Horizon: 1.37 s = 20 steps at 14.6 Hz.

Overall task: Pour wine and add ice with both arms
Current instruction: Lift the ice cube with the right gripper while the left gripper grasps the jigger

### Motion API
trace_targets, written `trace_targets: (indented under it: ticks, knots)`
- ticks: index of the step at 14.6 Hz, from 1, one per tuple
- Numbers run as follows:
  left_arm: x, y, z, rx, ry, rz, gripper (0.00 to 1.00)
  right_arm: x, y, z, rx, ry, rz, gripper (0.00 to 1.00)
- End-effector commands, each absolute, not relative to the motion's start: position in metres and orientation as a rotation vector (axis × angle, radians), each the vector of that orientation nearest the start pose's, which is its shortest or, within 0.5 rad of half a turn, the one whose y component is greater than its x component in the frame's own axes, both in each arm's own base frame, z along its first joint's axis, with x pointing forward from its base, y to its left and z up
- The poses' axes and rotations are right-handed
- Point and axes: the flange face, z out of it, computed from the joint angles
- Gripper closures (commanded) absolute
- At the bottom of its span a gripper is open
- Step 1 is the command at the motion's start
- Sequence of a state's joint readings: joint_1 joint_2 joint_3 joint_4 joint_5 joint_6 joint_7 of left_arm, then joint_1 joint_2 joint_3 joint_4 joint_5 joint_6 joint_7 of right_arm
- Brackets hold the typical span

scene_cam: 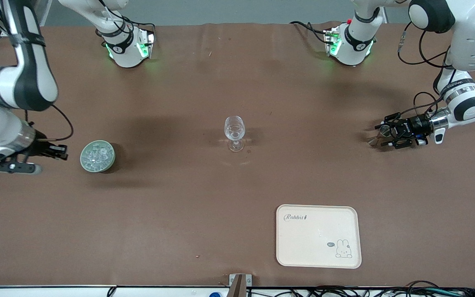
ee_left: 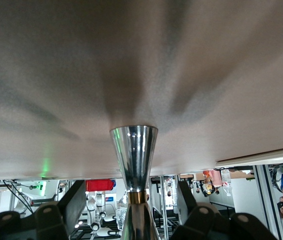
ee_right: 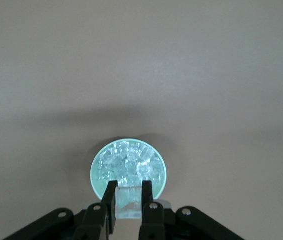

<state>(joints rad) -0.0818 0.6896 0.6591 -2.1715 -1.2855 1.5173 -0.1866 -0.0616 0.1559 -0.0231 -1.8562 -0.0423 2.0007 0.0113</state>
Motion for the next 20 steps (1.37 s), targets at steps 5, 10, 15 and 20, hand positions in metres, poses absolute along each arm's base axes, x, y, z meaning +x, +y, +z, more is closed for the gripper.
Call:
trace_targets:
  ticks: [5,10,15,20]
  knots:
    - [0.425,0.189,0.119,1.423,1.486,-0.811,0.65,0.585,-0.049,0.586,-3.162,0.253,-0.029,0.96]
    - [0.424,0.192,0.119,1.403,1.482,-0.811,0.99,0.553,-0.038,0.639,-3.117,0.265,0.010,0.96]
    - [0.425,0.200,0.133,1.336,1.430,-0.845,1.00,0.538,-0.036,0.652,-3.105,0.240,0.029,0.96]
    - [0.456,0.198,0.178,1.335,1.415,-0.930,1.00,0.536,-0.033,0.656,-3.100,0.237,0.012,0.97]
